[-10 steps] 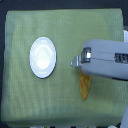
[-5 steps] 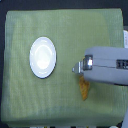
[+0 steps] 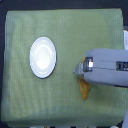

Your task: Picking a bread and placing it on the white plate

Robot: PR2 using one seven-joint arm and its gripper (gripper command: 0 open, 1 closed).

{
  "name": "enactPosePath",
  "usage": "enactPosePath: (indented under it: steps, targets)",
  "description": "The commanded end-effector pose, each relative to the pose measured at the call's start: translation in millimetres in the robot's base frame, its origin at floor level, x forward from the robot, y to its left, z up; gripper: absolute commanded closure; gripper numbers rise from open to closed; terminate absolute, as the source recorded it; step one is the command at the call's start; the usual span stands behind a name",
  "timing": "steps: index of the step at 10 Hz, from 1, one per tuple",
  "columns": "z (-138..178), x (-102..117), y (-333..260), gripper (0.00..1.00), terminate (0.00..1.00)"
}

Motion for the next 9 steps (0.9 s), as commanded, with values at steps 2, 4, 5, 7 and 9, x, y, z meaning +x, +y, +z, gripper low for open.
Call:
enactPosePath:
  steps: [2, 4, 5, 7, 9]
  targets:
    - [0, -11, -21, 1.00, 0.00]
    - [7, -7, -21, 1.00, 0.00]
    - [8, -6, -22, 1.00, 0.00]
    - [10, -5, -25, 1.00, 0.00]
    - [12, -1, -27, 1.00, 0.00]
